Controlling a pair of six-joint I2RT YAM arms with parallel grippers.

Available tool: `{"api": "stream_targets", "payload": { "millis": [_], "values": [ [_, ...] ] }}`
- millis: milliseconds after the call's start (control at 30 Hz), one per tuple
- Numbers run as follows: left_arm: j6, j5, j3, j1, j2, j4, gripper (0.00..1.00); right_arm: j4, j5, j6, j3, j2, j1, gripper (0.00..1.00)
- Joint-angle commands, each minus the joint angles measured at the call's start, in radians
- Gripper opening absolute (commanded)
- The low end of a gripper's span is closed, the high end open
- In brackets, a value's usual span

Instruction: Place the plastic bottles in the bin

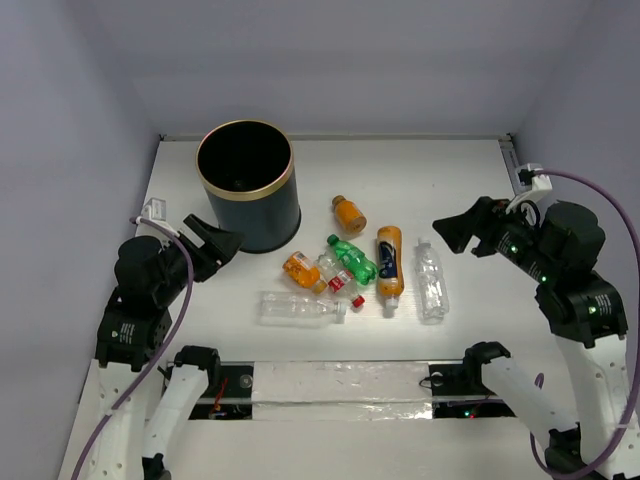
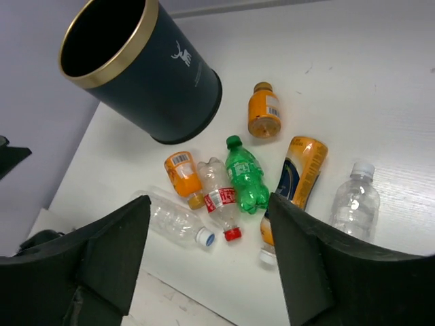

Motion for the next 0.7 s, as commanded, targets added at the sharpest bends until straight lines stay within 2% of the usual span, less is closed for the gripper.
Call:
{"api": "stream_targets", "payload": {
  "millis": [0,33,133,233,267,300,333,400,433,500,633,667],
  "values": [
    [-0.003,0.034,0.013,-0.004,-0.005,0.009,0.69,-0.002,0.049,-0.005,0.032,0.002,0.01,0.74],
    [-0.004,0.049,0.007,-0.004,-0.008,0.006,0.69,-0.002,0.049,-0.005,0.034,0.002,0.01,0.58],
    [-0.016,0.087,-0.007,-0.004,-0.017,0.019,0.66,-0.002,0.046,-0.002,0.04,0.006,0.01,0.26],
    [-0.03,0.097,-0.019,-0.004,-0.03,0.041,0.58,-0.01,0.044,-0.005,0.043,0.009,0.01,0.08],
    [-0.027,0.095,-0.019,-0.004,-0.03,0.038,0.54,-0.011,0.044,-0.005,0.041,0.011,0.01,0.06],
    [-0.024,0.095,-0.021,-0.004,-0.021,0.036,0.45,-0.013,0.041,-0.005,0.041,0.013,0.01,0.02],
    [-0.009,0.091,-0.022,-0.004,-0.014,0.033,0.32,-0.014,0.03,-0.005,0.04,0.016,0.01,0.0],
    [0.016,0.08,-0.031,-0.004,0.019,0.039,0.19,-0.011,0.007,-0.005,0.021,0.023,0.01,0.0],
    [0.025,0.072,-0.048,-0.004,0.031,0.042,0.07,-0.004,-0.017,-0.001,0.011,0.034,0.01,0.0],
    [0.023,0.08,-0.074,-0.004,0.056,0.09,0.0,0.009,-0.04,0.002,-0.024,0.048,0.01,0.0],
    [0.004,0.009,-0.113,-0.075,0.09,0.134,0.0,0.064,-0.043,0.017,-0.11,0.062,0.01,0.0],
    [0.0,-0.036,-0.12,-0.146,0.101,0.143,0.0,0.07,-0.049,0.022,-0.124,0.072,0.01,0.0]
  ]
}}
